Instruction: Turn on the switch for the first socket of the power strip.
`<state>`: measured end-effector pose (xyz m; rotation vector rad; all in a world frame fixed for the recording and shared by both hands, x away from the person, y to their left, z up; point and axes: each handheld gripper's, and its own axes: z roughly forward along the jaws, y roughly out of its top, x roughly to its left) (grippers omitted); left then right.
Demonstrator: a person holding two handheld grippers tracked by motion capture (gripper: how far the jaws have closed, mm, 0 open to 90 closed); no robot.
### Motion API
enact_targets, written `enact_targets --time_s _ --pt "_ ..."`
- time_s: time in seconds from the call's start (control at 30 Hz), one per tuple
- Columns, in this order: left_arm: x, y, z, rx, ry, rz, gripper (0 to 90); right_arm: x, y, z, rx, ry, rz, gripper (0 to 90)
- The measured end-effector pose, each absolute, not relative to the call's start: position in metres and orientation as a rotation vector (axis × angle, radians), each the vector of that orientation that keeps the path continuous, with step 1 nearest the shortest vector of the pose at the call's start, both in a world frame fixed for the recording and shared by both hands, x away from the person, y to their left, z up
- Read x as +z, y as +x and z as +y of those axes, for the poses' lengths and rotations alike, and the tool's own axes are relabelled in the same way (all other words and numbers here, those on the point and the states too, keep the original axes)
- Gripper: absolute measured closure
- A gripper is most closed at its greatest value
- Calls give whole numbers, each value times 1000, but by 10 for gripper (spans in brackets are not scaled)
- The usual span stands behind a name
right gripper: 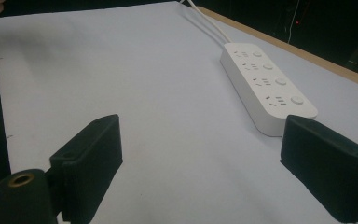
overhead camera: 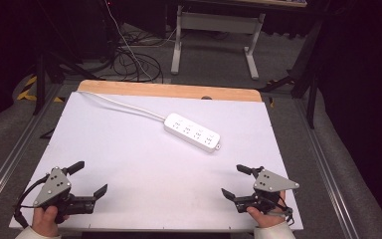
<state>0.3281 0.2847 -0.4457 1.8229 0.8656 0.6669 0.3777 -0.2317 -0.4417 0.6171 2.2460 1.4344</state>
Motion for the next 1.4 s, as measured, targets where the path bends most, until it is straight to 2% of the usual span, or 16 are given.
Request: enact_targets --time_s 0.5,0.8,0.93,1.1,1.4 --pt "-444 326 284 701 1831 861 21 -442 380 -231 1413 637 2260 105" --pt "-443 326 284 706 1834 878 21 -437 379 -227 1405 624 2262 121" --pt "-443 326 284 704 1828 879 21 -435 384 -222 1402 626 2329 177" --pt "-443 325 283 718 1835 878 21 -435 390 -217 1366 659 2389 178" --pt "-444 326 284 718 1840 874 21 -412 405 -203 1329 630 2368 177"
